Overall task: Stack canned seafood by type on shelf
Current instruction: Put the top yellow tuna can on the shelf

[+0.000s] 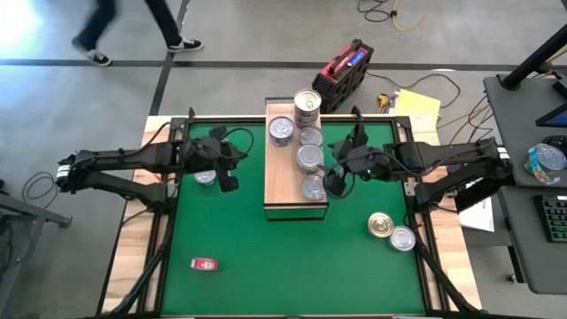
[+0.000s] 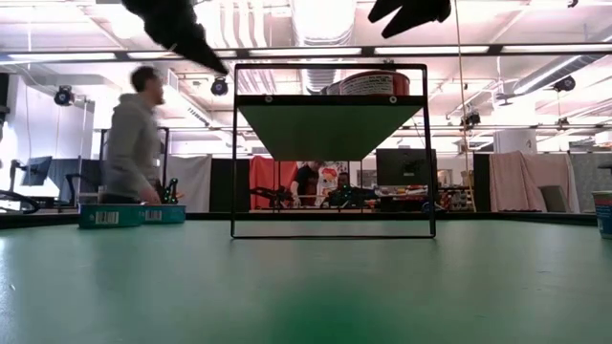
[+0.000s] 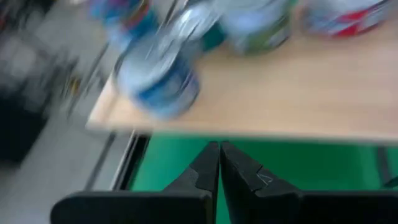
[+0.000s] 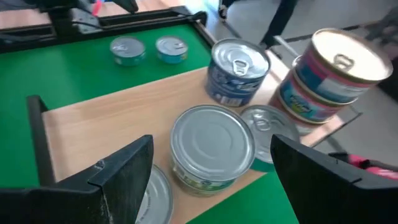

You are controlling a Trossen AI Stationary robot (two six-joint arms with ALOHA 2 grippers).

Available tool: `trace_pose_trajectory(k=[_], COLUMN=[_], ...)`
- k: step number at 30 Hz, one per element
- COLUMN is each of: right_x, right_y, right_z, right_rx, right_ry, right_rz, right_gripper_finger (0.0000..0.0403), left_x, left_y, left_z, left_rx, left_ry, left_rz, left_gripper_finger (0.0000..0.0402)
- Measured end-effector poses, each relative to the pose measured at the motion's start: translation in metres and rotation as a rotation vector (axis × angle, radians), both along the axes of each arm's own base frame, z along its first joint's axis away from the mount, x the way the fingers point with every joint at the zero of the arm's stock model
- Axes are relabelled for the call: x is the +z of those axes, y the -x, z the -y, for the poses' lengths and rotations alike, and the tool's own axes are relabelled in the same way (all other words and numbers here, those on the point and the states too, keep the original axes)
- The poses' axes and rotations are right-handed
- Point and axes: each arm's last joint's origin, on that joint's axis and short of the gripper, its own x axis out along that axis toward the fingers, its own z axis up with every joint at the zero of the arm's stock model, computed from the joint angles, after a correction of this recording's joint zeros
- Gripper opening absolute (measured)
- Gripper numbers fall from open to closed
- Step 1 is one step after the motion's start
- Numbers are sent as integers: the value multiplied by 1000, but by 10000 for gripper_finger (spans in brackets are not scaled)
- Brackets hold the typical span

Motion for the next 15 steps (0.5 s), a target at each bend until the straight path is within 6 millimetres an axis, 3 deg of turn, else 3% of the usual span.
trace_pose_trajectory(k=[8, 11, 15], right_x=[-1, -1, -3], right_y=[2, 2, 2], right_z=[-17, -18, -18], right_rx=[-23, -19, -14], right_ry=[80, 80, 89], right_rz=[5, 10, -3], right_gripper_finger=[313, 313, 313], left_x=[-28, -42, -65], left_y=[14, 16, 17], left_z=[-17, -30, -51], left_rx=[492, 547, 459], left_ry=[13, 57, 177], left_rz=[-183, -256, -306], left_gripper_finger=[0, 0, 0])
